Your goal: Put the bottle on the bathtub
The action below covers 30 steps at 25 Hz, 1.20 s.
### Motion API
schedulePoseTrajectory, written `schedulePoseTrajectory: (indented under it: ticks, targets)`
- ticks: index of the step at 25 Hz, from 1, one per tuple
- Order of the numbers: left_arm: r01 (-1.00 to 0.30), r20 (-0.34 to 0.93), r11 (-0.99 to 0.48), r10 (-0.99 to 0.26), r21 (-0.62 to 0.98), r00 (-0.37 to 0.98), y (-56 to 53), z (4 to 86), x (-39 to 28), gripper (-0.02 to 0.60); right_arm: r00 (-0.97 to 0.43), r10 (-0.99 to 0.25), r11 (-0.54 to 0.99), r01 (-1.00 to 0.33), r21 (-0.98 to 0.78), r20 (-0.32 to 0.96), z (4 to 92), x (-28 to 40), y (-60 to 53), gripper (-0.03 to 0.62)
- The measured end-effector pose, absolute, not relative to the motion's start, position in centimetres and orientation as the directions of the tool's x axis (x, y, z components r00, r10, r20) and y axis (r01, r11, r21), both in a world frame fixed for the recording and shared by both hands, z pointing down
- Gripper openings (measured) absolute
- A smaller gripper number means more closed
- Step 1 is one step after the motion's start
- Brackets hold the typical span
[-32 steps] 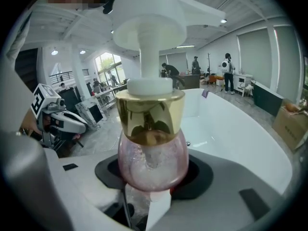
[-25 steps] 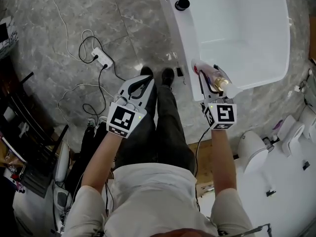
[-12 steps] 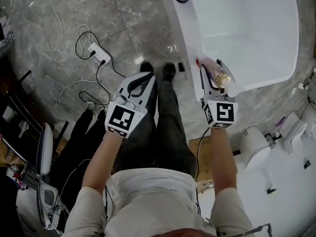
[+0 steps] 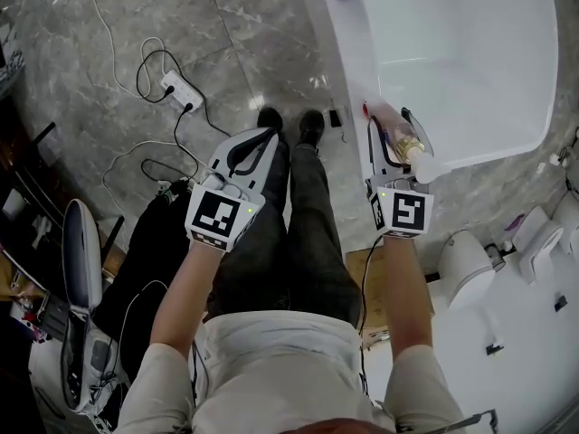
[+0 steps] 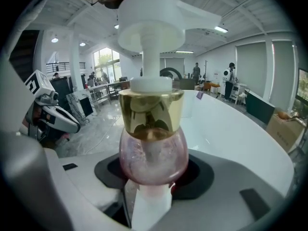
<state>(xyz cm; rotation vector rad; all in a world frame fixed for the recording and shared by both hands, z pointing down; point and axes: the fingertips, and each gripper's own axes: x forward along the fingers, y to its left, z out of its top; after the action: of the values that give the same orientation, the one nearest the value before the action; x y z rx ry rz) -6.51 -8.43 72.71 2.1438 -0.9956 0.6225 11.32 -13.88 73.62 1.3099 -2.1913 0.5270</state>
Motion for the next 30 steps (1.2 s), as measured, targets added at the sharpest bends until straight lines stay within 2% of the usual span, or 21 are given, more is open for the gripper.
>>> schedulePoseTrajectory:
  ticks: [21, 30]
  targets:
    - [-0.798, 0.676, -0.453, -0.443, 0.398, 0.589, -8.4, 75.0, -6.4, 0.009, -0.391, -0.723, 0.452, -0.891, -0.039, 0.57, 74.3, 10.6, -14.1, 0.244]
    - [-0.802, 0.682, -0.447, -0.442, 0.396, 0.583, -8.2, 74.8, -5.9, 0.009, -0.429, -0.696, 0.501, -0.864, -0.039, 0.576, 74.1, 10.4, -13.5, 0.278]
